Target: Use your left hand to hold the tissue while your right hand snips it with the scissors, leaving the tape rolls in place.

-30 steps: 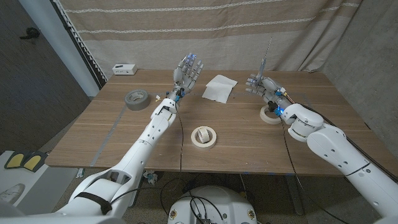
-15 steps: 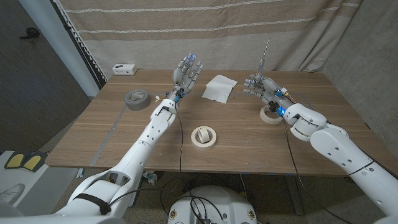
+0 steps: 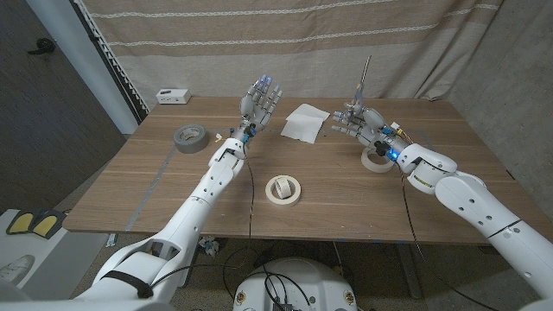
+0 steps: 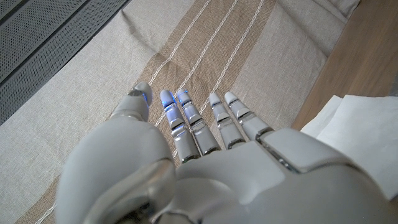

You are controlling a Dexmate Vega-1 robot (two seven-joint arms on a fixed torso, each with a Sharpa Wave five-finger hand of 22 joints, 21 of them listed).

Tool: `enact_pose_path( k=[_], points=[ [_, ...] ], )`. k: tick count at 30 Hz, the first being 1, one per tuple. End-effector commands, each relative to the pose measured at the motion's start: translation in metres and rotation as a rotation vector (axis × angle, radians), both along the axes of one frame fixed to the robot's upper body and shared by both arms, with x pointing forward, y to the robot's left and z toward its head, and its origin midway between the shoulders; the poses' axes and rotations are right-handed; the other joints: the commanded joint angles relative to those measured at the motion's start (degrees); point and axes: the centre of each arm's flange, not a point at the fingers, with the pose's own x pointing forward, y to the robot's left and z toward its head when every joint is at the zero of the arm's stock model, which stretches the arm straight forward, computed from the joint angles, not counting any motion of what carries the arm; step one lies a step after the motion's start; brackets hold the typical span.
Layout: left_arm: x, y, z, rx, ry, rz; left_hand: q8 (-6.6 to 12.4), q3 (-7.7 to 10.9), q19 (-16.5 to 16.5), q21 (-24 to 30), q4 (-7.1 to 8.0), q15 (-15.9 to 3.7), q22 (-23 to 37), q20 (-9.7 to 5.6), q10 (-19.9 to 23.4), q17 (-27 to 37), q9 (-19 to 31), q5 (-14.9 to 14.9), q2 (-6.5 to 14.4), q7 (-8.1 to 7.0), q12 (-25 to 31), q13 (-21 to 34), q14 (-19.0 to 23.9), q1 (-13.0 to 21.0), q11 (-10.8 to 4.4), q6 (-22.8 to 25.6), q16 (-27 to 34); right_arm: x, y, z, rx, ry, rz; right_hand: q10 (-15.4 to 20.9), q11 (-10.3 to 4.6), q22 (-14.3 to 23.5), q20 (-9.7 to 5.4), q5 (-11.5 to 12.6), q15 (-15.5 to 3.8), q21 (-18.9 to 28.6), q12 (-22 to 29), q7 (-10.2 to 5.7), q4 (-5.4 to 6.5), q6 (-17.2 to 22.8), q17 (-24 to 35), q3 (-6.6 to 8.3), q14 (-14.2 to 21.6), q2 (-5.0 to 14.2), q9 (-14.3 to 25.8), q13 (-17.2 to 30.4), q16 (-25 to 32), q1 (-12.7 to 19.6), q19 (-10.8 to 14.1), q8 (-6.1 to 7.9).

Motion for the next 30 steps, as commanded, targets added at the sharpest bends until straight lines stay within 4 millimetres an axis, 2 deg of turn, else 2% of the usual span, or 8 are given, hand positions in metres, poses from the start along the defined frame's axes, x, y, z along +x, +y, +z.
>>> enact_pose_path(
  k=[1,7,11,14,16,19,25,30],
  points=[
    [-0.001,0.002,-0.002,0.0,0.004,0.005,0.37,0.47,-0.03,-0.17,0.03,-9.84,0.15,-5.94,0.58,0.2,0.2,-0.26,-0.02,0.16,-0.24,0.02,0.42,0.58,-0.21,0.66,-0.14,0.008,0.003,-0.003,0.059,-0.001,0.176,-0.22,-0.32,0.18,0.32,1.3,0.46,-0.85,-0.44,-0.38,0.96,-0.67,-0.03,-2.31,-0.84,-2.08,0.23,0.04,-0.68,-1.94,-0.6,1.07],
    [-0.002,0.002,-0.004,0.0,0.005,0.006,0.4,0.58,-0.01,-0.16,0.04,-9.84,0.15,-5.94,0.67,0.2,0.2,-0.4,0.05,0.17,-0.27,0.02,0.44,0.67,-0.21,0.87,-0.15,0.008,0.003,-0.003,0.073,-0.007,0.201,-0.28,-0.27,0.2,0.71,2.61,0.63,-1.67,-0.69,-0.49,1.51,-0.81,-0.15,-3.73,-1.71,-2.35,1.05,-0.08,-1.3,-3.02,-0.98,1.86],
    [-0.002,0.002,-0.004,0.0,0.007,0.007,0.41,0.63,-0.01,-0.16,0.05,-9.84,0.15,-5.97,0.71,0.2,0.2,-0.47,0.09,0.16,-0.28,0.02,0.45,0.71,-0.2,0.99,-0.15,0.007,0.001,-0.002,0.057,-0.021,0.198,-0.48,-0.08,0.2,1.36,3.7,1.78,-2.54,-0.96,-0.43,2.11,-1.2,-0.29,-5.48,-2.65,-3.11,2.11,-0.18,-2.04,-4.6,-1.33,2.76],
    [-0.002,0.003,-0.005,0.001,0.008,0.008,0.43,0.69,-0.01,-0.16,0.06,-9.83,0.16,-5.95,0.76,0.2,0.2,-0.56,0.11,0.16,-0.3,0.02,0.47,0.74,-0.2,1.12,-0.16,0.007,0.0,-0.001,0.048,-0.031,0.202,-0.84,0.25,0.2,1.63,4.36,2.46,-3.08,-1.18,-0.09,2.38,-1.75,-0.38,-6.23,-3.19,-3.16,2.42,-0.17,-2.48,-5.2,-1.59,2.96],
    [-0.002,0.004,-0.005,0.002,0.007,0.01,0.44,0.72,0.0,-0.15,0.06,-9.83,0.16,-5.99,0.78,0.2,0.19,-0.61,0.12,0.16,-0.32,0.02,0.48,0.76,-0.2,1.19,-0.16,0.007,0.0,-0.001,0.043,-0.041,0.206,-1.45,0.55,0.19,1.81,4.95,2.9,-3.62,-1.48,0.15,2.55,-3.05,-0.44,-6.72,-3.69,-2.93,2.88,-0.17,-2.89,-5.48,-1.93,2.98],
    [-0.001,0.004,-0.006,0.002,0.01,0.011,0.45,0.76,-0.01,-0.16,0.07,-9.82,0.16,-6.0,0.84,0.2,0.19,-0.69,0.13,0.17,-0.33,0.02,0.49,0.79,-0.21,1.3,-0.16,0.006,0.0,0.001,0.037,-0.052,0.214,-2.65,1.38,0.2,1.93,6.12,4.51,-5.12,-2.19,0.86,3.26,-5.31,-0.59,-8.4,-4.64,-2.95,3.77,-0.26,-3.88,-7.11,-2.89,3.18],
    [-0.001,0.008,-0.008,0.006,0.011,0.024,0.44,0.85,-0.02,-0.16,0.08,-9.82,0.16,-6.01,0.92,0.2,0.18,-0.84,0.13,0.16,-0.36,0.02,0.51,0.85,-0.21,1.44,-0.17,0.005,0.0,0.0,0.032,-0.051,0.216,-3.47,2.33,0.21,1.93,6.73,5.19,-6.08,-2.8,1.63,3.87,-6.58,-0.65,-9.31,-5.45,-2.43,4.32,-0.49,-4.64,-8.25,-3.19,3.35],
    [-0.002,0.013,-0.007,0.011,0.003,0.039,0.43,0.89,-0.01,-0.15,0.07,-9.82,0.16,-6.03,0.94,0.2,0.17,-0.93,0.11,0.16,-0.39,0.02,0.51,0.88,-0.2,1.5,-0.19,0.004,-0.001,0.0,0.026,-0.045,0.214,-3.52,2.37,0.21,1.91,7.17,5.46,-6.67,-3.05,1.89,3.95,-6.76,-0.72,-9.7,-5.65,-1.99,4.65,-0.72,-5.04,-8.41,-3.15,3.66]
  ],
)
